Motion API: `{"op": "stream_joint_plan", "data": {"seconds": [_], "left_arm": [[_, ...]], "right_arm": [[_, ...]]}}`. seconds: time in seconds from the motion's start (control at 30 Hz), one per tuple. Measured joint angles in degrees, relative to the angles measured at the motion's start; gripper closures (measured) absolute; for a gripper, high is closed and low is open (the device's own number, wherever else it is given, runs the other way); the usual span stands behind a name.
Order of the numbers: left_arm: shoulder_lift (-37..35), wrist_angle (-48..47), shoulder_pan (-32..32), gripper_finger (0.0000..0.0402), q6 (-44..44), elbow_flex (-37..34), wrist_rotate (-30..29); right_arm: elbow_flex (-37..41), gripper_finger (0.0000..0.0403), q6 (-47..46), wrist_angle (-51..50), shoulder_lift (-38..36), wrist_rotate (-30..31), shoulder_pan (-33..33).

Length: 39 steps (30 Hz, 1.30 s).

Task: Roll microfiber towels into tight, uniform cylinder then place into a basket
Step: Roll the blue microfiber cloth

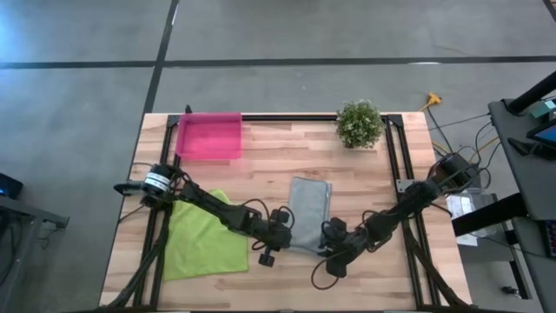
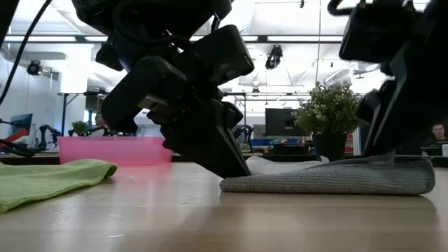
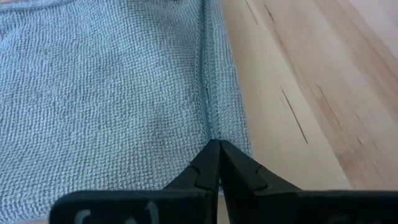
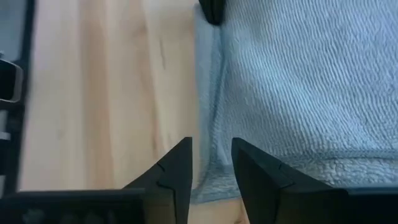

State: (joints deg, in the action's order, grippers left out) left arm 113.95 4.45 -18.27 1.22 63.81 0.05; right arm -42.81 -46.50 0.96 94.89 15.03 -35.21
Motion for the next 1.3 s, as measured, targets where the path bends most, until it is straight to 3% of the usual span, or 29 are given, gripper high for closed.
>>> {"op": "stream_joint_plan", "data": {"seconds": [0.3, 0.57, 0.87, 1.07, 1.3], "left_arm": [[0.00, -0.16, -0.10, 0.0402, 0.10, 0.24, 0.00], [0.00, 0.06, -0.12, 0.0402, 0.12, 0.14, 0.03], [0.00, 0.36, -0.16, 0.0402, 2.47, -0.08, -0.02], [0.00, 0.76, -0.14, 0.0402, 2.70, -0.17, -0.09], [0.00, 1.09, -0.14, 0.0402, 2.68, -0.35, -0.09]], "right_arm": [[-0.01, 0.0304, 7.22, 0.04, -3.64, 2.89, -2.83], [-0.04, 0.0321, 16.47, 5.03, -0.31, 5.54, -2.36], [-0.63, 0.0340, 18.90, 9.00, 3.31, 5.65, -0.94], [-2.08, 0.0318, 27.18, 8.28, 3.89, 1.65, -0.74], [-2.10, 0.0259, 30.06, 8.63, 4.49, 1.51, -0.76]]}}
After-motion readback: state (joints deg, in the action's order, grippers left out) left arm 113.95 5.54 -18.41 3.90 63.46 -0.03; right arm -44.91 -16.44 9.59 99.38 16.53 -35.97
